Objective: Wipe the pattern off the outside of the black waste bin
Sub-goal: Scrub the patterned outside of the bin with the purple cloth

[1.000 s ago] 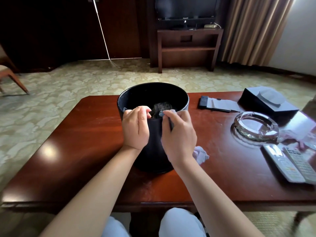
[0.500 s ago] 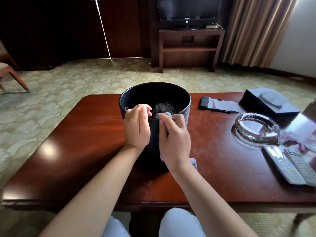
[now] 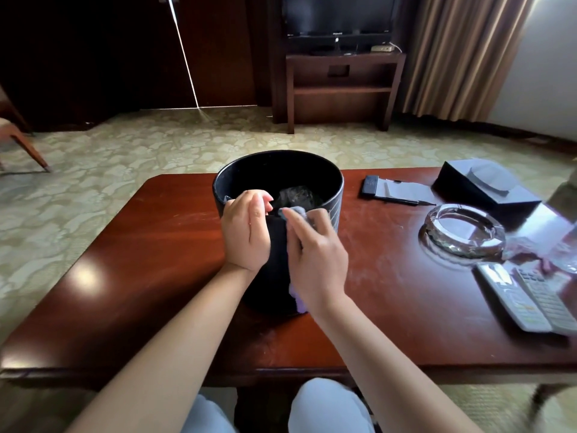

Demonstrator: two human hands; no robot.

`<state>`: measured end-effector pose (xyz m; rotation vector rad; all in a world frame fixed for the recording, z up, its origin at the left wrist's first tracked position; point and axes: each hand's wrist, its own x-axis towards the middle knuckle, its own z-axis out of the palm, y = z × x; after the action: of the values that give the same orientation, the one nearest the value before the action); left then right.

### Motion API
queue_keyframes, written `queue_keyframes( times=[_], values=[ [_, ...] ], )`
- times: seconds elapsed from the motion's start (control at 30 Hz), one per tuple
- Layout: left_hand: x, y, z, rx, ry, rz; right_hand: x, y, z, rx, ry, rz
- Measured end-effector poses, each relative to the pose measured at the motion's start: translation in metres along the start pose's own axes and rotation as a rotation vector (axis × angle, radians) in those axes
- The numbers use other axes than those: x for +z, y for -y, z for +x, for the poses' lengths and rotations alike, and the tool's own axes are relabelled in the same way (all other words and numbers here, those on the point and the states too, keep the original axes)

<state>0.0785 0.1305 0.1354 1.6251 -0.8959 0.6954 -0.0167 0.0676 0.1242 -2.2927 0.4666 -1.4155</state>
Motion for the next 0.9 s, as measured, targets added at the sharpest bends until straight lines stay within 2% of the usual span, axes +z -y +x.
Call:
queue_keyframes(
  times=[0.23,0.43,0.6,0.77,0.9],
  values=[
    [0.0,0.0,0.001,0.026,0.013,0.017,-0.001,-0.002,0.001,-0.06,0.002,-0.037],
    [0.005,0.004,0.0,0.115,0.019,0.168,-0.008,-0.033,0.01,0.161,-0.067,-0.019],
    [0.008,0.007,-0.001,0.228,0.045,0.376,0.0,-0.03,0.007,0.2,-0.174,0.056],
    [0.008,0.007,-0.001,0.255,0.056,0.43,0.014,-0.033,-0.007,0.219,-0.307,0.121],
    [0.01,0.007,-0.001,0.271,0.039,0.443,0.024,-0.044,-0.035,0.289,-0.219,0.107]
  ],
)
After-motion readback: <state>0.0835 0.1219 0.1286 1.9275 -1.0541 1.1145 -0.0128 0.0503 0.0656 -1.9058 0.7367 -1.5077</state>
